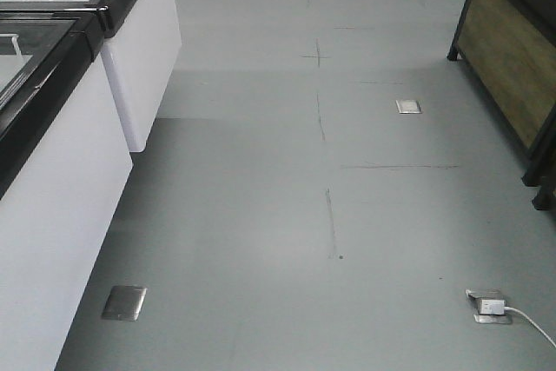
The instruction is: Left arm holds basket, right arm returns cookies
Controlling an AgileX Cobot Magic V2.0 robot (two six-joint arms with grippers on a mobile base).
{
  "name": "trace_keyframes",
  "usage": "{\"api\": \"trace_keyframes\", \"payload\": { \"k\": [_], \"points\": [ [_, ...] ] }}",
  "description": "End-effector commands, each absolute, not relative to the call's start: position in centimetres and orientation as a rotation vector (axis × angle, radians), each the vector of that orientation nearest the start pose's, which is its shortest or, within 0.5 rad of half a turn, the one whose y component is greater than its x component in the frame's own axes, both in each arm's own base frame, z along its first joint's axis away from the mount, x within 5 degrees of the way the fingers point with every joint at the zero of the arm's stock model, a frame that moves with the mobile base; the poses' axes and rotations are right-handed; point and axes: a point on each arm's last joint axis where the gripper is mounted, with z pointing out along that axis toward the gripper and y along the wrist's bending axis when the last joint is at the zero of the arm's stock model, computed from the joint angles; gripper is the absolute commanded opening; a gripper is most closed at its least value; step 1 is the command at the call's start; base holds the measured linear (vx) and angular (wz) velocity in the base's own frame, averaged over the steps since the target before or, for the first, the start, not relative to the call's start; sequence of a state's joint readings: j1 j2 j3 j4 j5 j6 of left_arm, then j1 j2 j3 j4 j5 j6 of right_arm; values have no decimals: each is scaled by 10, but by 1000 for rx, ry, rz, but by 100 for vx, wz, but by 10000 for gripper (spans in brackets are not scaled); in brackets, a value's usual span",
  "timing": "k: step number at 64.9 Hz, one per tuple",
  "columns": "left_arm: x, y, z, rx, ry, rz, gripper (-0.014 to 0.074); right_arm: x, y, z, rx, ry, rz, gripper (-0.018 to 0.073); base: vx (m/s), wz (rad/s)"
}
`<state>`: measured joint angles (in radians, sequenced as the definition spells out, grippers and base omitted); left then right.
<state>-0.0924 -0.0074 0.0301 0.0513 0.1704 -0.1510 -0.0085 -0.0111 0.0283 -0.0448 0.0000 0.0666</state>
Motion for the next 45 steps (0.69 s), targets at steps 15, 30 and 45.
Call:
{"api": "trace_keyframes", "payload": {
  "k": [15, 30, 45],
  "points": [
    [54, -5, 207, -5, 1558, -155, -7, 56, 0, 206, 9, 1429, 1, -11, 0, 0],
    [54, -5, 207, -5, 1558, -155, -7, 56, 0, 206, 9, 1429, 1, -11, 0, 0],
    [54, -5, 207, -5, 1558, -155, -7, 56, 0, 206, 9, 1429, 1, -11, 0, 0]
  ]
}}
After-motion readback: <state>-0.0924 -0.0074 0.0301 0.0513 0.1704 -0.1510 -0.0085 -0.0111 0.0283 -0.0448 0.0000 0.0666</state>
